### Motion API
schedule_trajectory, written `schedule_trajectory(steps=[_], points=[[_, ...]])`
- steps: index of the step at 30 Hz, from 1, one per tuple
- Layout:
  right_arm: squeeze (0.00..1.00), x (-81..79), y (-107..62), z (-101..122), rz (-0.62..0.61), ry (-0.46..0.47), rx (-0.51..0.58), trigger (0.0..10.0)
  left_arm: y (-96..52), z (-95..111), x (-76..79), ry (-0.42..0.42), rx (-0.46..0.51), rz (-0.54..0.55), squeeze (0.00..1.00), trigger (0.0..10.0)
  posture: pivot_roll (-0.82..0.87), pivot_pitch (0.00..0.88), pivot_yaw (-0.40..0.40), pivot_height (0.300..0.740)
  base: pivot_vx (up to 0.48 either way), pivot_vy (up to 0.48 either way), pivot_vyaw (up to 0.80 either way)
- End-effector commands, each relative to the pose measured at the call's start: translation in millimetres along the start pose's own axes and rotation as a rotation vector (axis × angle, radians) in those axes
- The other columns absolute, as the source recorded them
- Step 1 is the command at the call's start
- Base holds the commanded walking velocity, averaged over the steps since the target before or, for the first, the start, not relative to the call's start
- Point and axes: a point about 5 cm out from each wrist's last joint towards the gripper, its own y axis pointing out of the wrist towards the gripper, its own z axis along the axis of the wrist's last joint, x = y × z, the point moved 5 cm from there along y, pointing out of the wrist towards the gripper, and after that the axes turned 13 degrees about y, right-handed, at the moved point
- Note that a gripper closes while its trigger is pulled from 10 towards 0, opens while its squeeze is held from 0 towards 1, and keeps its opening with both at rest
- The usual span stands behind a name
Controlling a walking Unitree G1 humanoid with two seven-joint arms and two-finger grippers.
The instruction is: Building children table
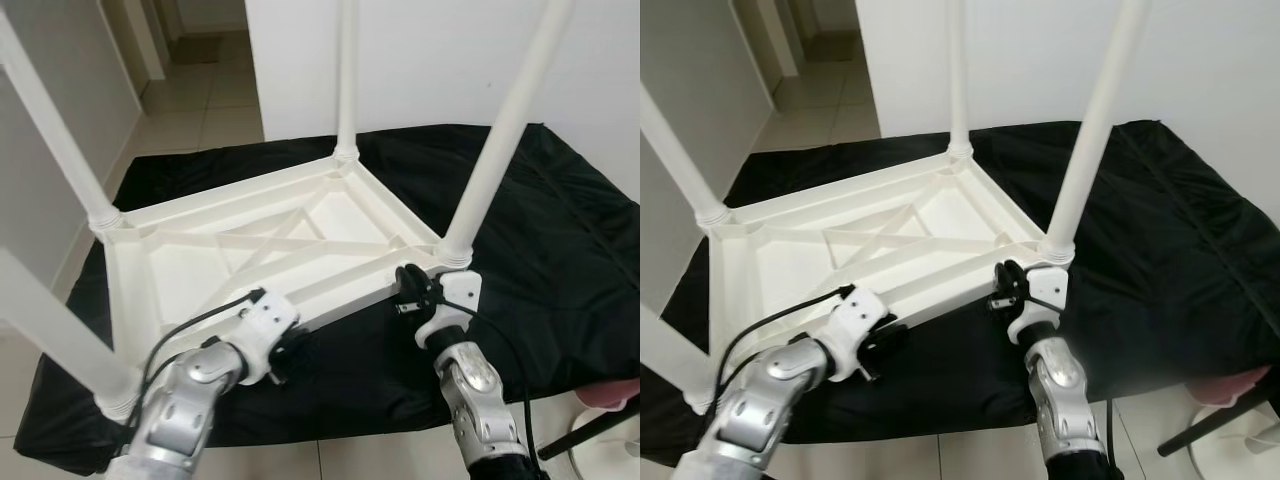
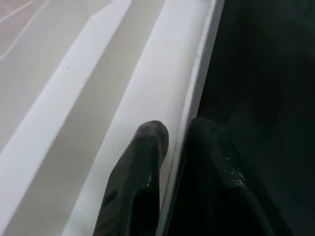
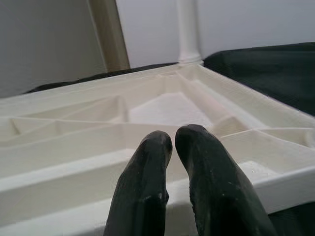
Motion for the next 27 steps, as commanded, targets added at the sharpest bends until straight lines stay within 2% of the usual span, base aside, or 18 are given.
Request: schedule_trajectory(steps=[1,2,4,5,6,11,12,14,17,18,19,20,22,24,27], points=[[0.00,-0.6,-1.2,-7.2,-0.002,0.007,-0.028,10.0,2.8,11.1,-10.1,0.035,0.021,0.081,0.00,0.0,-0.03,0.000,0.050,0.740,0.000,0.000,0.00],[0.00,-1.4,-1.0,-7.4,-0.001,0.006,-0.028,10.0,4.5,18.5,-6.1,0.038,0.050,0.074,0.00,10.0,-0.04,0.000,0.056,0.740,0.000,0.000,0.00],[0.00,-2.8,-0.9,-7.7,0.002,0.004,-0.028,10.0,2.4,30.3,3.4,0.037,0.115,0.042,0.00,10.0,-0.03,0.000,0.055,0.740,0.000,0.000,0.00],[0.00,-2.8,-0.9,-7.7,0.002,0.004,-0.028,10.0,2.4,30.3,3.4,0.037,0.115,0.042,0.00,10.0,-0.03,0.000,0.055,0.740,0.000,0.000,0.00],[0.00,-3.7,-0.9,-8.0,0.003,0.005,-0.028,10.0,-2.9,35.9,8.2,0.038,0.163,0.016,0.00,10.0,-0.03,0.000,0.057,0.740,0.000,0.000,0.00],[0.00,-5.3,-1.1,-9.1,0.006,0.006,-0.029,10.0,-13.9,40.2,11.0,0.015,0.220,-0.020,0.00,10.0,-0.03,0.000,0.057,0.740,0.000,0.000,0.00],[0.00,-6.9,0.1,-10.1,0.011,0.007,-0.031,10.0,-26.5,42.0,8.3,-0.022,0.260,-0.046,1.00,10.0,-0.03,0.000,0.057,0.740,0.000,0.000,0.00],[0.00,-8.1,1.6,-10.5,0.016,0.008,-0.032,10.0,-35.0,40.9,5.0,-0.050,0.272,-0.053,1.00,10.0,-0.03,0.000,0.057,0.740,0.000,0.000,0.00],[0.00,-8.8,2.4,-10.6,0.019,0.008,-0.032,10.0,-41.7,40.6,6.0,-0.031,0.280,-0.064,1.00,10.0,-0.02,0.000,0.051,0.740,0.000,0.000,0.00],[0.00,-9.4,3.3,-11.1,0.022,0.005,-0.034,10.0,-46.8,40.4,5.4,-0.015,0.282,-0.057,0.65,10.0,-0.01,0.000,0.049,0.740,0.000,0.000,0.00],[0.00,-9.4,3.3,-11.1,0.022,0.005,-0.034,10.0,-46.8,40.4,5.4,-0.015,0.282,-0.057,0.65,10.0,-0.01,0.000,0.049,0.740,0.000,0.000,0.00],[0.00,-9.8,4.2,-12.2,0.024,0.003,-0.038,10.0,-52.0,41.6,3.4,-0.007,0.291,-0.043,0.00,10.0,-0.01,0.000,0.048,0.740,0.000,0.000,0.00],[0.00,-10.5,5.0,-13.6,0.028,0.003,-0.043,10.0,-55.4,41.2,3.4,-0.025,0.286,-0.045,0.00,10.0,0.00,0.000,0.042,0.740,0.000,0.000,0.00],[0.00,-14.7,6.5,-19.7,0.052,0.011,-0.074,10.0,-63.7,42.7,9.6,-0.076,0.290,-0.098,0.00,10.0,0.01,0.000,0.038,0.740,0.000,0.000,0.00],[0.00,-21.1,7.3,-24.4,0.087,0.024,-0.099,10.0,-68.9,43.0,10.3,-0.084,0.297,-0.110,0.00,10.0,0.01,0.000,0.034,0.740,0.000,0.000,0.00]])
